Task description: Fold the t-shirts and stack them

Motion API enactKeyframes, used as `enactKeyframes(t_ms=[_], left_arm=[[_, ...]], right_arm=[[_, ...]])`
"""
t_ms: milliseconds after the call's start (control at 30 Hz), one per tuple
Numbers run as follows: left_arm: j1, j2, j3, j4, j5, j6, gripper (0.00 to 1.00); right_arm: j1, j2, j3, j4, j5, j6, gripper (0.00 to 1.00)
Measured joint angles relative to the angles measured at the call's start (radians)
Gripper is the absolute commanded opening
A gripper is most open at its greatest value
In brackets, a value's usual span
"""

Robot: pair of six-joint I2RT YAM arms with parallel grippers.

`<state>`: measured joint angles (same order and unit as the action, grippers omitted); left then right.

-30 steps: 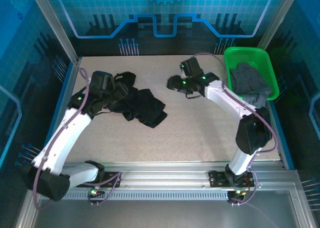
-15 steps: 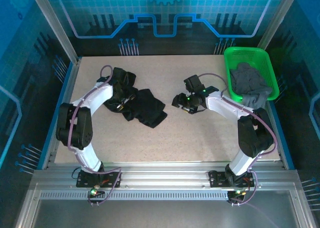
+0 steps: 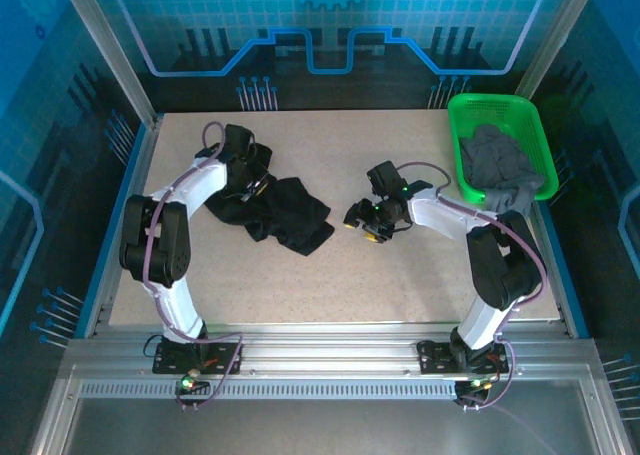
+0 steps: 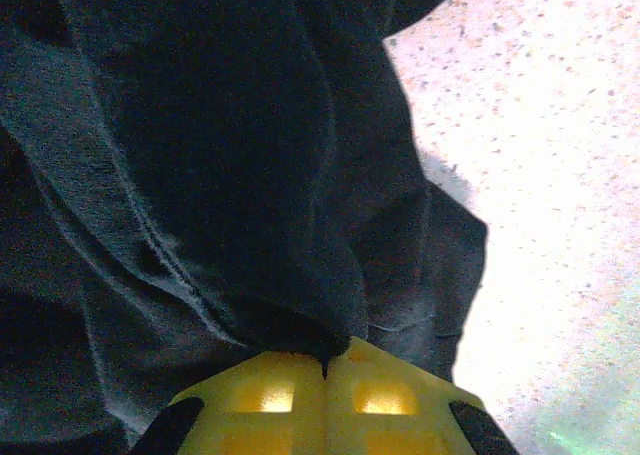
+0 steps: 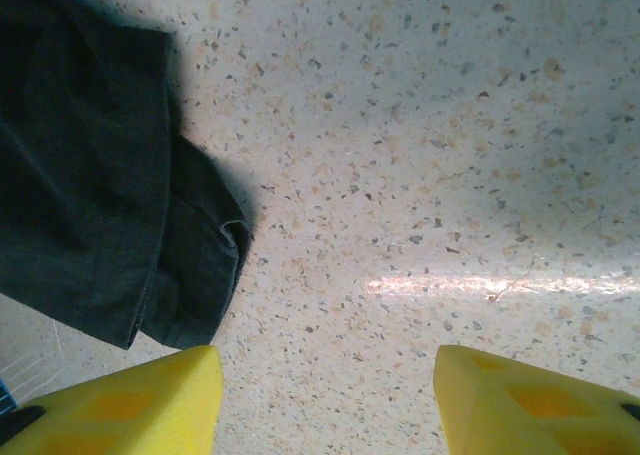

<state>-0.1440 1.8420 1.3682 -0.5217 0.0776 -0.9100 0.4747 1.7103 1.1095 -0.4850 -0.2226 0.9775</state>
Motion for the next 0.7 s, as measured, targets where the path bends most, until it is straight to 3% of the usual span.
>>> enactKeyframes(t_ms=[167, 367, 700], left_arm=[[0.0, -0.072, 0.031, 0.012, 0.018, -0.01, 0.0], [0.005, -0.204, 0.106, 0.142, 0.037, -0.073, 0.0], [0.118, -0.375, 0.123, 0.378, 0.036, -0.234, 0.0]], right_arm=[[0.0, 0.01, -0.003, 0.006, -0.012, 0.018, 0.58], [0.013, 0.038, -0.003, 0.041, -0.038, 0.056, 0.58], [0.082, 0.206, 0.108, 0.19, -0.094, 0.282, 0.61]])
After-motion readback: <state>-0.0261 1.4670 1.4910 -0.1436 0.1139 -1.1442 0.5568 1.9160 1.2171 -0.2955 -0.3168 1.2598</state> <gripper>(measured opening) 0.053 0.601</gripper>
